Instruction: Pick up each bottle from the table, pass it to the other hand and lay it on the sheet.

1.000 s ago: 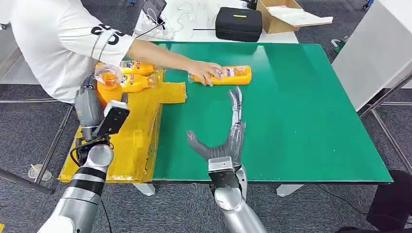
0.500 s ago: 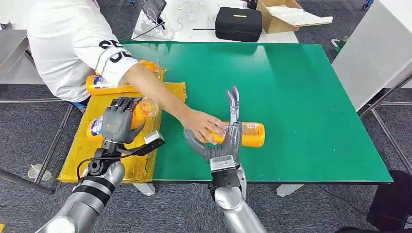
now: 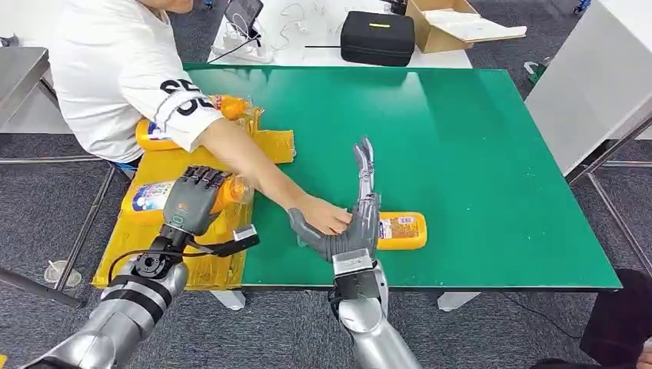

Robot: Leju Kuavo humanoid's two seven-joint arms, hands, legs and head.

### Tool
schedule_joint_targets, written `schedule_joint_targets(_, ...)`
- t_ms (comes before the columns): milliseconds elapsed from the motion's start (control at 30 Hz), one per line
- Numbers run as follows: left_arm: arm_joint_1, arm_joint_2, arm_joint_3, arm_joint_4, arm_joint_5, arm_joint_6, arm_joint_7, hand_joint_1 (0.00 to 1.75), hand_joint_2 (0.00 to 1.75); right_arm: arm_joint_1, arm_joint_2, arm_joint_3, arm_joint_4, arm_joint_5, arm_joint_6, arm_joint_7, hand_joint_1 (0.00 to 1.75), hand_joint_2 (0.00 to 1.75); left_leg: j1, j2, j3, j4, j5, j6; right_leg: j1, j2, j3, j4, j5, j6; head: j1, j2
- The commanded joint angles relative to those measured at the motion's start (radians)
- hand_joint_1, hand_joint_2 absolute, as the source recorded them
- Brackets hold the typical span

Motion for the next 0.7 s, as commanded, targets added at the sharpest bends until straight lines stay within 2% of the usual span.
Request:
schedule_joint_targets(33,-0.078,0.033,-0.071,0.121,-0.009,0.003,0.006,1.75,1.75,-0.031,-0.03,0.021,0.055,-0.008,0.002,-0.002,0.0,1.75,0.0,0.001,0.005,0.0,-0.001,0.001,0.001,0.0,0.005,-0.001,-0.001,-0.001,0.0,0.0)
schedule_joint_targets(333,-0.076,0.032,-0.039,0.158,0.041,-0.084,-0.029,1.75,1.75,-0.036,-0.028,0.032,0.081,-0.011,0.021,0.001,0.0,1.75,0.0,0.002,0.006,-0.001,-0.002,0.001,0.001,0.0,0.006,-0.001,-0.001,-0.001,0.0,0.0)
schedule_joint_targets(400,-0.076,0.023,-0.007,0.174,0.093,-0.174,-0.063,1.75,1.75,-0.036,-0.028,0.036,0.09,-0.011,0.033,0.005,0.0,1.75,0.0,0.002,0.004,-0.001,-0.001,0.001,0.001,0.0,0.004,-0.001,-0.001,-0.001,0.0,0.0)
schedule_joint_targets(433,-0.076,0.023,0.0,0.175,0.102,-0.187,-0.069,1.75,1.75,-0.036,-0.027,0.037,0.092,-0.011,0.034,0.005,0.0,1.75,0.0,0.002,0.008,-0.001,-0.003,0.002,0.001,0.0,0.008,-0.001,-0.002,-0.002,0.0,0.0)
schedule_joint_targets(467,-0.077,0.023,0.002,0.176,0.105,-0.2,-0.069,1.75,1.75,-0.036,-0.026,0.037,0.093,-0.011,0.036,0.006,0.0,1.75,0.0,0.001,0.004,-0.001,-0.001,0.001,0.001,0.0,0.004,-0.001,-0.001,-0.001,0.0,0.0)
schedule_joint_targets(700,-0.065,0.031,0.028,0.175,0.139,-0.251,-0.078,1.75,1.75,-0.033,-0.021,0.041,0.104,-0.009,0.051,0.008,0.0,1.75,0.0,0.002,0.005,-0.001,-0.002,0.001,0.001,0.0,0.005,-0.001,-0.001,-0.001,0.0,0.0)
